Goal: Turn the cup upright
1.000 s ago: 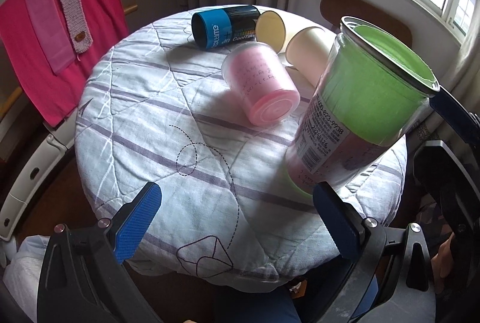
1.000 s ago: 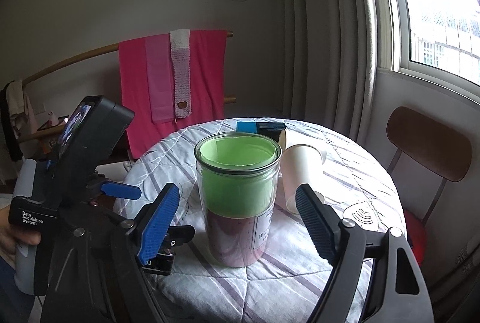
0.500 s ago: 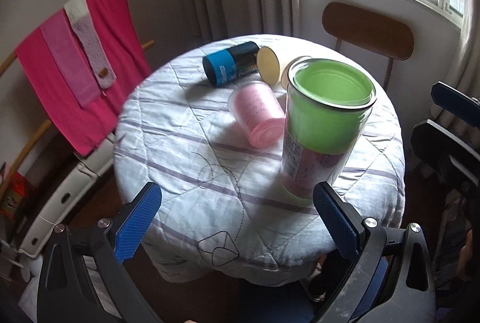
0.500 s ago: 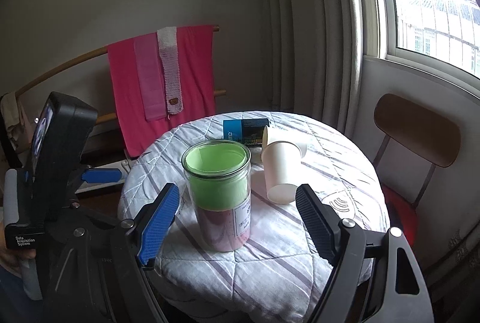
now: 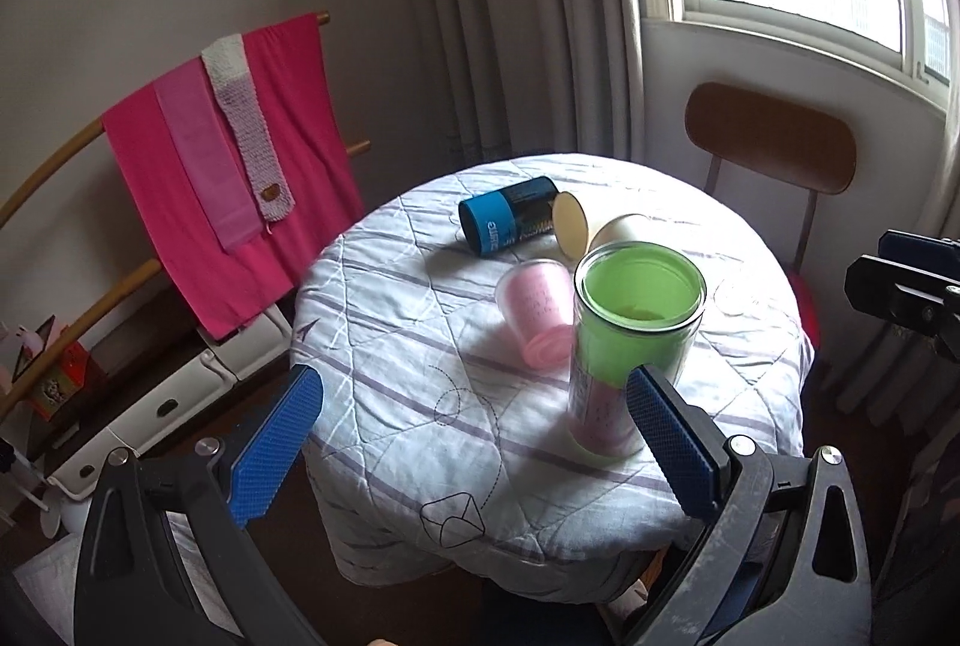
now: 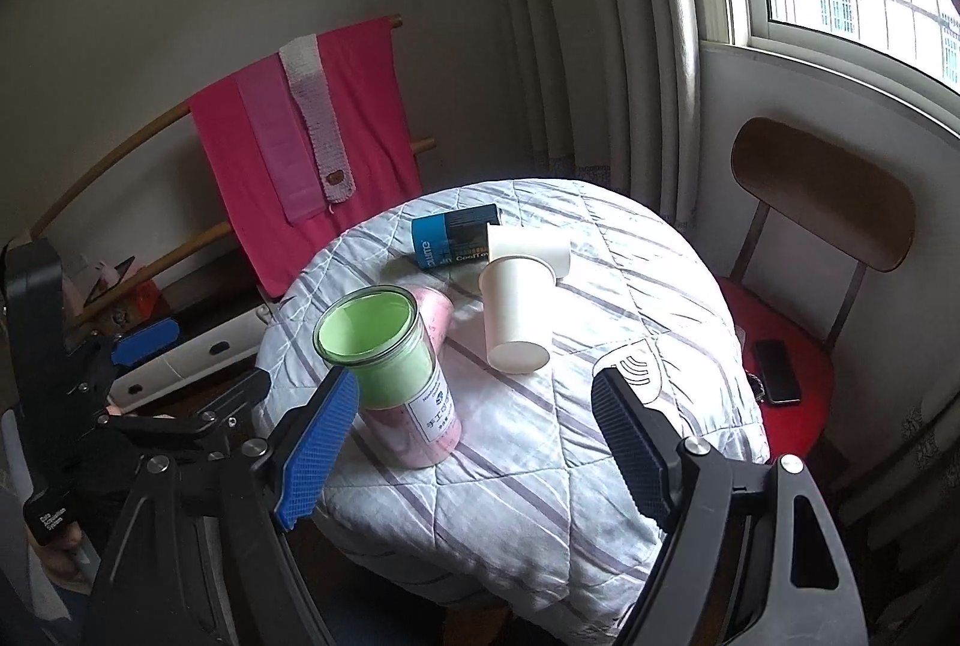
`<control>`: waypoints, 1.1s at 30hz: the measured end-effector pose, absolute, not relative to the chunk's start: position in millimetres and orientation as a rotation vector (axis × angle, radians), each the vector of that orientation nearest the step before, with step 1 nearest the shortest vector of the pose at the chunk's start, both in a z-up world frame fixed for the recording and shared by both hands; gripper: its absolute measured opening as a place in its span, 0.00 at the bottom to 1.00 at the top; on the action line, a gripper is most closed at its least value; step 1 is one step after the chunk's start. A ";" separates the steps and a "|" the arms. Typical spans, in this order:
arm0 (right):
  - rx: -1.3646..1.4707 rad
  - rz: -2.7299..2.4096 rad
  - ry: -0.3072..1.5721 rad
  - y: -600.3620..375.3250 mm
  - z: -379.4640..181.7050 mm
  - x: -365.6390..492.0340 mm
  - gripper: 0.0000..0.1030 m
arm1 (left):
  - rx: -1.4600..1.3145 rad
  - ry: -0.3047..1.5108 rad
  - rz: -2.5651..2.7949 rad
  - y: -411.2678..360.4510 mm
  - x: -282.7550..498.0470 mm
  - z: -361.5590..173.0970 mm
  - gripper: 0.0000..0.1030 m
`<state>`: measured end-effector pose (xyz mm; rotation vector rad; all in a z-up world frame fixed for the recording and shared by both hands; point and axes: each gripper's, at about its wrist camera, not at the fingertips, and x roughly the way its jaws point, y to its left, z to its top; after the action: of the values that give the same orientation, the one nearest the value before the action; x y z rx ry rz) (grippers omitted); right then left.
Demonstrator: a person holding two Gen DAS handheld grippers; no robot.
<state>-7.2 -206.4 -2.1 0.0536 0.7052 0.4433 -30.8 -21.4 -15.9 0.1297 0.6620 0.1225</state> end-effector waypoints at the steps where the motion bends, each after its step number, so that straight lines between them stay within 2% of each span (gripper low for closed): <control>1: 0.050 0.449 0.711 -207.1 -1.5 -5.8 0.79 | 0.129 0.657 0.127 -21.7 -31.4 -14.8 1.00; 15: 0.037 0.480 0.822 -211.0 0.2 37.0 0.79 | 0.137 0.692 0.153 -14.1 -20.8 -22.9 1.00; 28: 0.038 0.543 1.151 -181.4 -60.3 154.9 0.79 | 0.089 0.774 0.167 18.0 24.0 -47.5 1.00; 33: 0.073 0.588 1.241 -172.7 -86.7 183.9 0.73 | 0.084 0.797 0.180 26.7 45.7 -56.6 1.00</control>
<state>183.9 -172.7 -86.7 0.0728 1.2413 0.5879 45.7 26.7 -56.6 0.0839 0.7966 0.1800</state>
